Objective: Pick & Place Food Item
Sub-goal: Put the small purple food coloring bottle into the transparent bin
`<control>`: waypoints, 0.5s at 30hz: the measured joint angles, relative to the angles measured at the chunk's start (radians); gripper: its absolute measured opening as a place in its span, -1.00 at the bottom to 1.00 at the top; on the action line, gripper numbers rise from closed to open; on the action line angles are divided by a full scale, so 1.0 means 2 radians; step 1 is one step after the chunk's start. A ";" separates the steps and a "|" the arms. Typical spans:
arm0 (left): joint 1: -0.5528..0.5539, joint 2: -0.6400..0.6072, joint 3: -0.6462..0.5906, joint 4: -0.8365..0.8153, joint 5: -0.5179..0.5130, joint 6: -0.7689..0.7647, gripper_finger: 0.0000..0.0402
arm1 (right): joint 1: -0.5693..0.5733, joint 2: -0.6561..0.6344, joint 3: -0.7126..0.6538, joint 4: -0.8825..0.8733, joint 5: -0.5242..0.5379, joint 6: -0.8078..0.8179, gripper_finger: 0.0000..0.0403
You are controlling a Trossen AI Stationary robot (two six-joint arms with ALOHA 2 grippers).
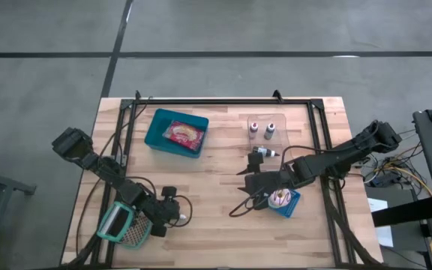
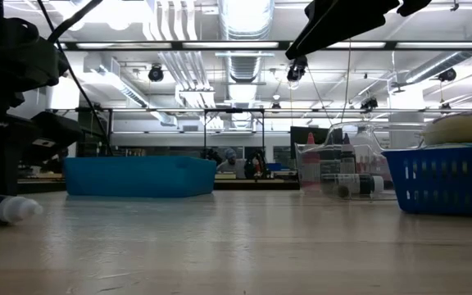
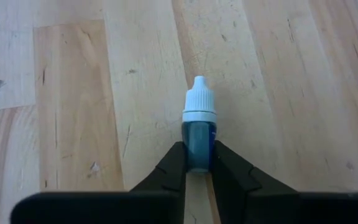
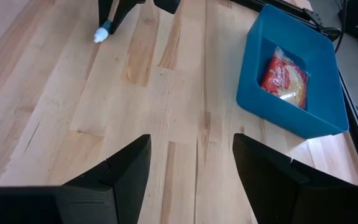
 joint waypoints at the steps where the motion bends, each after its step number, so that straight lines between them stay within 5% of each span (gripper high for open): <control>1: 0.000 0.000 0.000 0.000 -0.001 0.000 -0.75 | 0.000 0.000 0.000 0.000 0.000 0.000 0.11; 15: 0.000 0.000 0.001 0.006 -0.028 0.005 -0.78 | 0.000 0.000 0.000 0.000 -0.001 0.000 0.11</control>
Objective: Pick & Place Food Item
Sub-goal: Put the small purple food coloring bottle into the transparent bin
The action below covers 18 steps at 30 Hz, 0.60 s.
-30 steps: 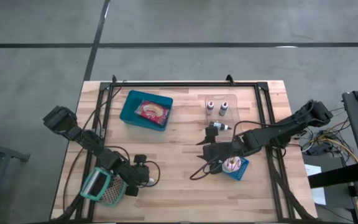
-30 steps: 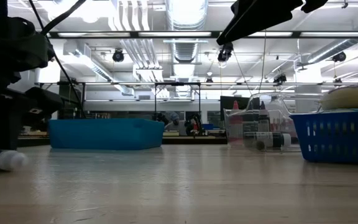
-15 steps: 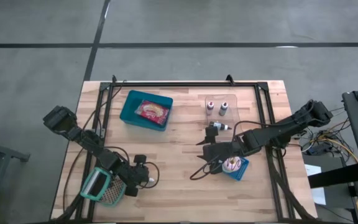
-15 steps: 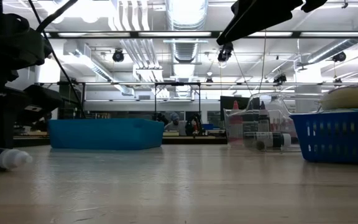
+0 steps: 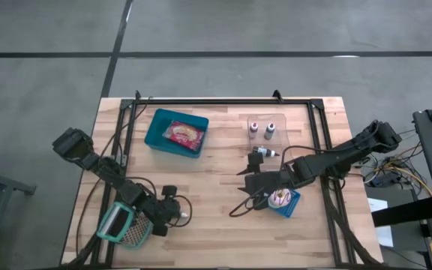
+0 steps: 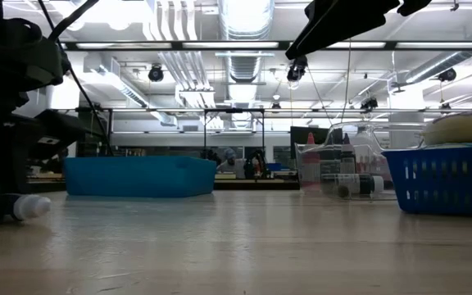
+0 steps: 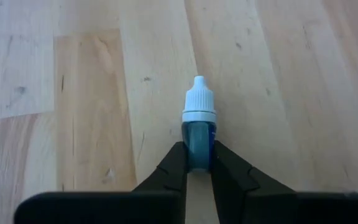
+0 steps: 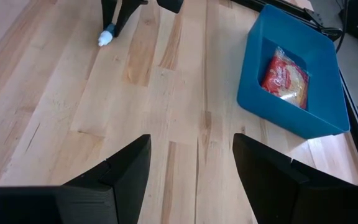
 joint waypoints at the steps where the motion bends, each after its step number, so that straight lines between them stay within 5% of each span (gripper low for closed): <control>1: 0.000 0.000 0.000 0.003 -0.001 0.002 -0.78 | 0.000 0.000 0.000 0.000 0.000 0.000 0.11; 18: 0.011 -0.001 0.003 0.102 -0.094 0.089 -0.78 | 0.000 0.000 0.000 0.019 -0.042 -0.010 0.11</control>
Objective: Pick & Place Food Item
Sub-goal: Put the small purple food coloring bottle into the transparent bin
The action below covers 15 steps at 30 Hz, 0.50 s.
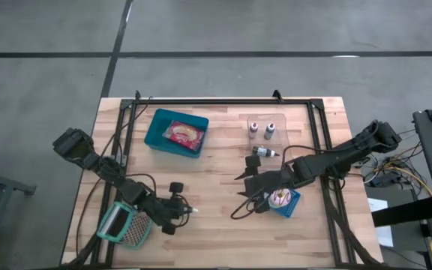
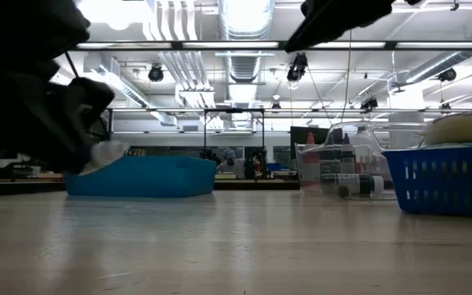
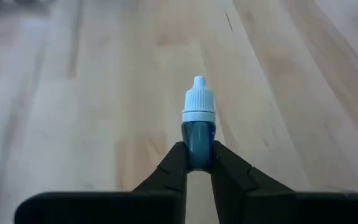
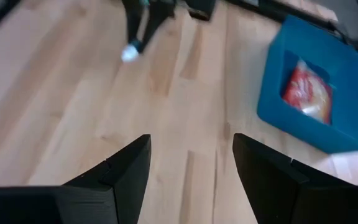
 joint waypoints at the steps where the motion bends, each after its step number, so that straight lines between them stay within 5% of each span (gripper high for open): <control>1: 0.003 0.000 0.000 0.011 -0.005 0.010 -0.78 | 0.000 0.000 -0.001 0.012 -0.008 -0.007 0.11; 15: 0.085 -0.001 -0.002 0.182 -0.013 0.160 -0.79 | -0.004 0.001 -0.052 0.145 -0.040 -0.040 0.11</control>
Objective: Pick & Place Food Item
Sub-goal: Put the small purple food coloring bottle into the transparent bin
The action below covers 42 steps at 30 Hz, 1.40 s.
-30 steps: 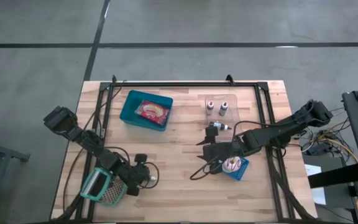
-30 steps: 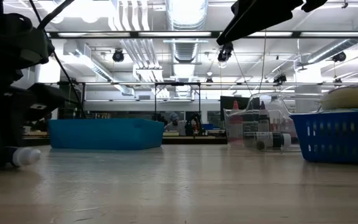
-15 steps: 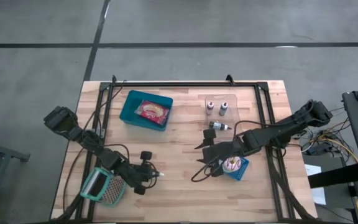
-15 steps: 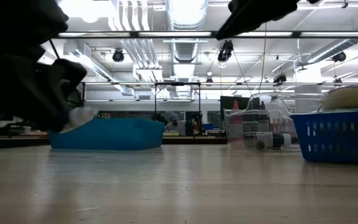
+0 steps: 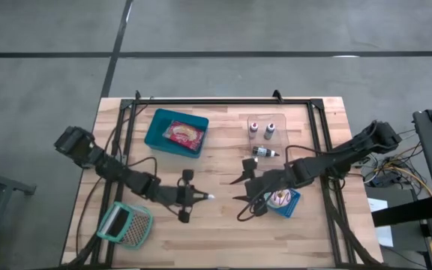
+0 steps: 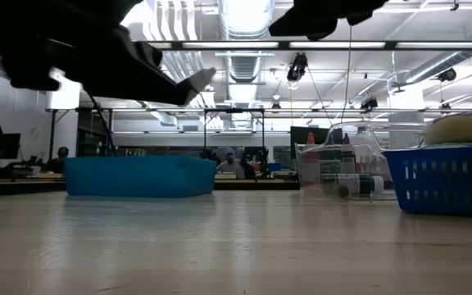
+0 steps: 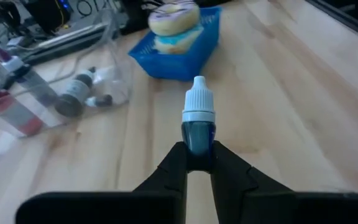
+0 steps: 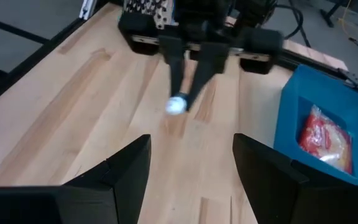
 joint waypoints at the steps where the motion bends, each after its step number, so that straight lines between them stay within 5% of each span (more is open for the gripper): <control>1: 0.008 0.000 0.000 0.004 0.005 0.006 -0.79 | 0.000 0.001 -0.005 0.005 0.001 0.001 0.11; 22: 0.142 0.000 0.004 0.079 0.138 0.066 -0.79 | -0.046 0.002 -0.049 0.073 0.006 -0.007 0.11; 42: 0.172 0.005 0.025 0.070 0.182 0.091 -0.81 | -0.067 0.028 -0.030 0.071 0.003 -0.022 0.11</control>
